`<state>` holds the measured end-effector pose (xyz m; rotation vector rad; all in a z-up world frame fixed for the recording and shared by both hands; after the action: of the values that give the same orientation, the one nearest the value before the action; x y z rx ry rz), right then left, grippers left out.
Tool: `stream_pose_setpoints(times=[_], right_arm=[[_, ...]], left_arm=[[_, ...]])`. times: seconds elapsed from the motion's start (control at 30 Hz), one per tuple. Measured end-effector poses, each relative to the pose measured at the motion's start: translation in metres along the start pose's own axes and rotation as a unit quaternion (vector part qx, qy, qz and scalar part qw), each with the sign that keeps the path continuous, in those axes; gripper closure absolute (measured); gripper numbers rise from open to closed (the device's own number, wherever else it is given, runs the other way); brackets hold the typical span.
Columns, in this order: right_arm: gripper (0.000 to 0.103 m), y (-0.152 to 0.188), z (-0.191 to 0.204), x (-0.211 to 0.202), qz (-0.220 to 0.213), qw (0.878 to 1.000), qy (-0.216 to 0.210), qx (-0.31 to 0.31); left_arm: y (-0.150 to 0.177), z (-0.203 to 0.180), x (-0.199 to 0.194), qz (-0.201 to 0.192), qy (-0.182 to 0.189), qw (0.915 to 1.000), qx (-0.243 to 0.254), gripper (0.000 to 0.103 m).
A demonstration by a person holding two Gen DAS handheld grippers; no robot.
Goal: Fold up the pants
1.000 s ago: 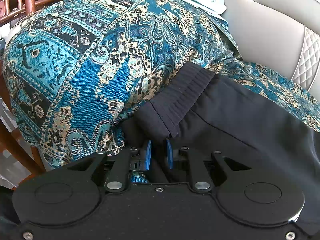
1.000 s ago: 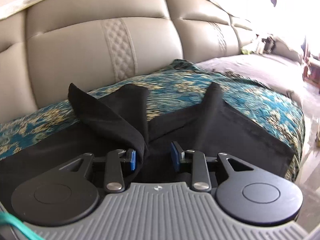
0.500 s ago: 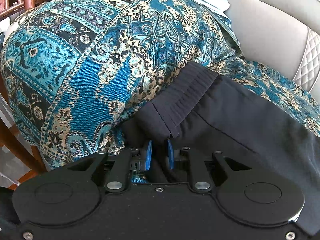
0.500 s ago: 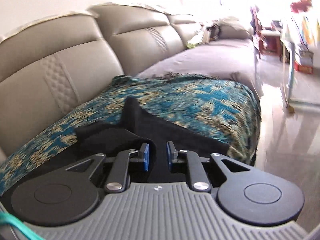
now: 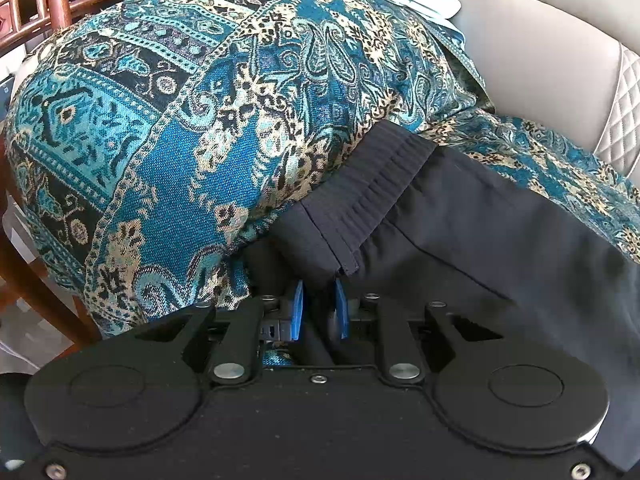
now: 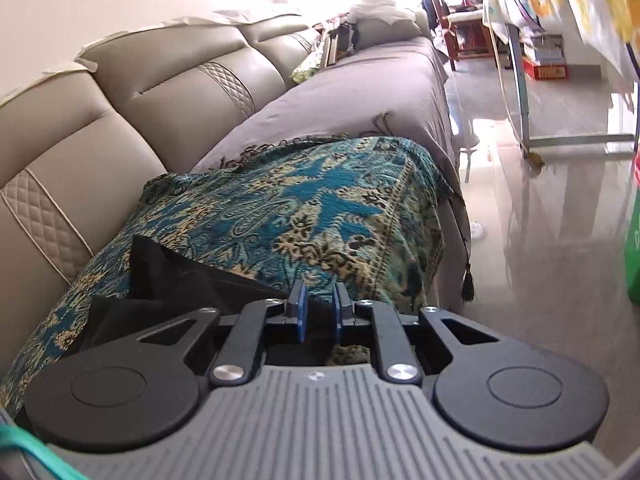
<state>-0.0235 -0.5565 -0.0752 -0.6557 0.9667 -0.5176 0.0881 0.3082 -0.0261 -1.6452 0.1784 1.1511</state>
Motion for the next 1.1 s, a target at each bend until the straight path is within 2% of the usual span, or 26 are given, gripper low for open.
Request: stream_pose_setpoints(times=[0.07,0.1,0.13,0.17,0.2,0.23,0.27,0.33,0.37,0.4,0.43,0.5,0.53,0.57,0.63,0.67,0.7,0.73,0.8,0.87,0.93,1.03,1.1], right_arm=[[0.081,-0.001,-0.002,0.002,0.006,0.999,-0.028,0.018],[0.076,-0.003,0.0,0.003,0.01,0.999,-0.047,0.023],[0.052,-0.003,0.005,0.005,0.016,0.997,-0.068,0.022],[0.043,-0.004,0.011,0.007,0.018,0.996,-0.085,0.014],[0.028,-0.005,0.019,0.008,0.016,0.995,-0.101,-0.002],[0.02,-0.005,0.029,0.01,0.013,0.993,-0.111,-0.028],[0.019,-0.005,0.04,0.011,0.01,0.992,-0.116,-0.055],[0.018,0.0,0.061,0.015,0.011,0.987,-0.116,-0.107],[0.024,0.004,0.07,0.019,0.019,0.985,-0.112,-0.128],[0.049,0.011,0.077,0.023,0.032,0.984,-0.109,-0.139],[0.06,0.018,0.084,0.024,0.047,0.982,-0.114,-0.145],[0.062,0.028,0.101,0.013,0.044,0.975,-0.138,-0.171],[0.059,0.035,0.112,0.002,0.051,0.963,-0.184,-0.19],[0.056,0.043,0.124,-0.012,0.065,0.945,-0.244,-0.209],[0.037,0.058,0.141,-0.037,0.098,0.903,-0.345,-0.238],[0.035,0.064,0.146,-0.046,0.11,0.888,-0.374,-0.243],[0.032,0.066,0.148,-0.051,0.114,0.882,-0.387,-0.243],[0.031,0.065,0.149,-0.054,0.106,0.885,-0.385,-0.241],[0.031,0.059,0.146,-0.052,0.085,0.9,-0.361,-0.229],[0.031,0.047,0.14,-0.044,0.053,0.921,-0.318,-0.219],[0.031,0.038,0.137,-0.035,0.02,0.933,-0.271,-0.234],[0.031,0.035,0.139,-0.02,0.012,0.93,-0.243,-0.276],[0.032,0.04,0.144,-0.01,0.023,0.924,-0.233,-0.301]], left_arm=[[-0.001,0.001,0.001,0.001,0.0,1.0,0.002,0.084],[-0.002,0.001,0.001,0.001,-0.001,1.0,0.002,0.084],[-0.002,0.001,0.002,0.001,-0.002,1.0,0.003,0.084],[-0.002,0.001,0.002,0.0,-0.003,1.0,0.003,0.084],[-0.002,0.0,0.002,0.0,-0.005,1.0,0.005,0.084],[-0.002,0.0,0.002,-0.001,-0.007,1.0,0.006,0.084],[-0.002,-0.001,0.003,-0.002,-0.008,0.9999,0.008,0.084],[-0.001,-0.002,0.003,-0.004,-0.011,0.9999,0.012,0.084],[-0.001,-0.003,0.003,-0.005,-0.012,0.9998,0.014,0.084],[-0.001,-0.004,0.004,-0.006,-0.014,0.9998,0.015,0.084],[-0.001,-0.004,0.004,-0.007,-0.016,0.9997,0.017,0.084],[0.0,-0.005,0.003,-0.008,-0.018,0.9996,0.02,0.084],[-0.001,-0.005,0.003,-0.008,-0.018,0.9996,0.02,0.084],[0.0,-0.004,0.003,-0.008,-0.017,0.9996,0.02,0.084],[-0.001,-0.004,0.003,-0.007,-0.017,0.9996,0.019,0.084],[0.0,-0.004,0.003,-0.007,-0.017,0.9996,0.019,0.084],[0.0,-0.004,0.003,-0.007,-0.017,0.9996,0.02,0.084],[0.0,-0.003,0.003,-0.007,-0.017,0.9996,0.02,0.084],[-0.001,-0.003,0.004,-0.007,-0.016,0.9996,0.02,0.084],[-0.001,-0.003,0.003,-0.007,-0.016,0.9996,0.02,0.084],[0.0,-0.003,0.003,-0.009,-0.017,0.9996,0.021,0.084],[0.0,-0.004,0.003,-0.011,-0.02,0.9994,0.025,0.084],[0.001,-0.006,0.003,-0.012,-0.021,0.9993,0.028,0.083]])
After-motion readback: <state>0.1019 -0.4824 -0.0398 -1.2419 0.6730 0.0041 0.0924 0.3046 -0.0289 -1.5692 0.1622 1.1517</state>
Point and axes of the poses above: each gripper's, at about its wrist camera, not at the fingertips, and x roughly the way its jaws point, z to its left, y to its underside, the point moved 7 cm from there along x, roughly the way its jaws point, and after that the axes turned 3 degrees about x, right-handed, at the moved point
